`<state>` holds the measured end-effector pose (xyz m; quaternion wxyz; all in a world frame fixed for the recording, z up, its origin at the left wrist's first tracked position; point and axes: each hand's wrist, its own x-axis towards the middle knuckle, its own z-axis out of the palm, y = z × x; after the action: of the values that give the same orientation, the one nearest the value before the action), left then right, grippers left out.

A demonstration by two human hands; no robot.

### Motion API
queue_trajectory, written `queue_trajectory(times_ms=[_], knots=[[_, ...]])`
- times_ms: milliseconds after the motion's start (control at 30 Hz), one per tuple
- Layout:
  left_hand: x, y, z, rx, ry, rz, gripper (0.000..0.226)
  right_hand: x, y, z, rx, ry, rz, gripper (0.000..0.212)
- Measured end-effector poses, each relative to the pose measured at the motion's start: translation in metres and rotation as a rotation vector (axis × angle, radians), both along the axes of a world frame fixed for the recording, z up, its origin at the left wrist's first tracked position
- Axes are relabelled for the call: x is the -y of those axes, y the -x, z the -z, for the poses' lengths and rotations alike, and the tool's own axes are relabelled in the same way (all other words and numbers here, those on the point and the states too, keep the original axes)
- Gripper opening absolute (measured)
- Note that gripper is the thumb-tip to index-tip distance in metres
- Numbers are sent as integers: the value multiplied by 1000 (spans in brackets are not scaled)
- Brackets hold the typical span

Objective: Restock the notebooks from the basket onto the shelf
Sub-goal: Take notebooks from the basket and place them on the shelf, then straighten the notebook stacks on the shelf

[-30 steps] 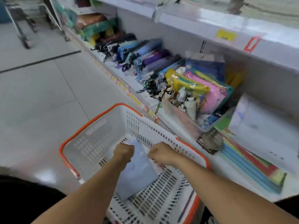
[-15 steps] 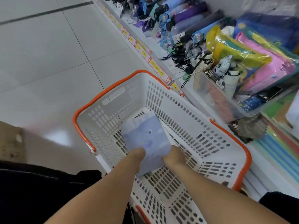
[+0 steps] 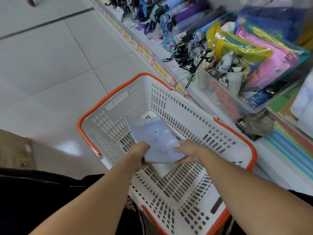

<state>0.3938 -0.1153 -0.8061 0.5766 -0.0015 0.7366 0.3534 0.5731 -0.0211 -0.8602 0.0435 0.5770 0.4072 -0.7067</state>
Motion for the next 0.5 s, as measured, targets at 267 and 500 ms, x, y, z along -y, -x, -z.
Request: queue_trajectory(times_ms=[267, 500], knots=[[-2, 22, -51, -305, -99, -17, 41, 8, 5, 16, 583, -557, -527, 68], [15, 29, -55, -480, -168, 22, 40, 43, 11, 47, 727, -578, -423, 84]])
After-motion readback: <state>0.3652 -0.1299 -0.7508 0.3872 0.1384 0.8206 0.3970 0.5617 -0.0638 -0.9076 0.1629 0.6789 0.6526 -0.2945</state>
